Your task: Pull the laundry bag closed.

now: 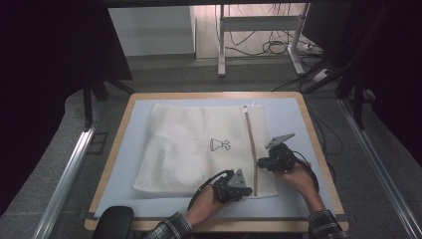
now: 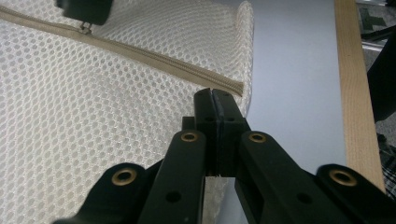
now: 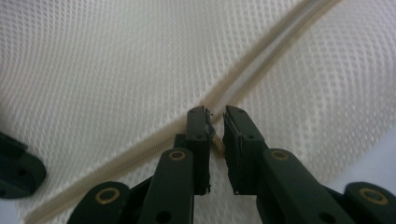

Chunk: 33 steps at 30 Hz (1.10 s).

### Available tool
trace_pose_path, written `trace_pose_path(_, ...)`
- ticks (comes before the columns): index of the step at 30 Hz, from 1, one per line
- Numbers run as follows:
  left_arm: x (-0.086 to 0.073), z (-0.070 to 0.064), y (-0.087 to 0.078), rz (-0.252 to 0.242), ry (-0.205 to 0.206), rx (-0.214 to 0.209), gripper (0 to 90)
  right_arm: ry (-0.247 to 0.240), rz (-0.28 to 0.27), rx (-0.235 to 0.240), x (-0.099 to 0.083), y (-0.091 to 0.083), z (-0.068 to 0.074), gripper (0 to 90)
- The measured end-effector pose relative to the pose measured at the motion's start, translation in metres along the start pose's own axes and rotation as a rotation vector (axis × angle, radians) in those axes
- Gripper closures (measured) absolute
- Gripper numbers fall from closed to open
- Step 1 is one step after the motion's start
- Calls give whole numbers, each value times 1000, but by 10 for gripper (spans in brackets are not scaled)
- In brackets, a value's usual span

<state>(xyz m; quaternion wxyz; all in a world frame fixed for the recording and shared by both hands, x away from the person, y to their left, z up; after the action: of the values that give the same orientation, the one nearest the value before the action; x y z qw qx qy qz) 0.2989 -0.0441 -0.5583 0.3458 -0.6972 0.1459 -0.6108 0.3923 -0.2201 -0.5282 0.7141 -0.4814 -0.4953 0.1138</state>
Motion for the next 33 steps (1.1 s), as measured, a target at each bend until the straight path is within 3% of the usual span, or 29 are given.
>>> trace_pose_path(4,0,0,0,-1,-1,-1,900,-10,24,1,-6,-2,-1,782)
trace_pose_path(8,0,0,0,-1,-2,-1,900,-36,26,24,-4,-3,3,864)
trace_pose_path(15,0,-1,0,-5,-10,0,900,-76,36,-81,8,-2,5,869)
trace_pose_path(18,0,-1,1,-6,-7,1,900,-97,42,-105,12,1,5,869)
trace_pose_path(33,0,0,0,0,5,5,900,-86,21,-154,29,7,-12,869)
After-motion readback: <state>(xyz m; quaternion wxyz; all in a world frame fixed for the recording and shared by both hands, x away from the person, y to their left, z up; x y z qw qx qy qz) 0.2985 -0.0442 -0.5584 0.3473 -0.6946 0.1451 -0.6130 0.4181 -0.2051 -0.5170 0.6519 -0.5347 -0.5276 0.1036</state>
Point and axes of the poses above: each handheld gripper's, and its own axes: y roughly forward along the jaws, x roughly out of its top, z roughly to its left, the point moved 3 cm from there along y, roughly forward along the jaws, and after that the axes turned 1 degree about -y, right-handed, at the moved point
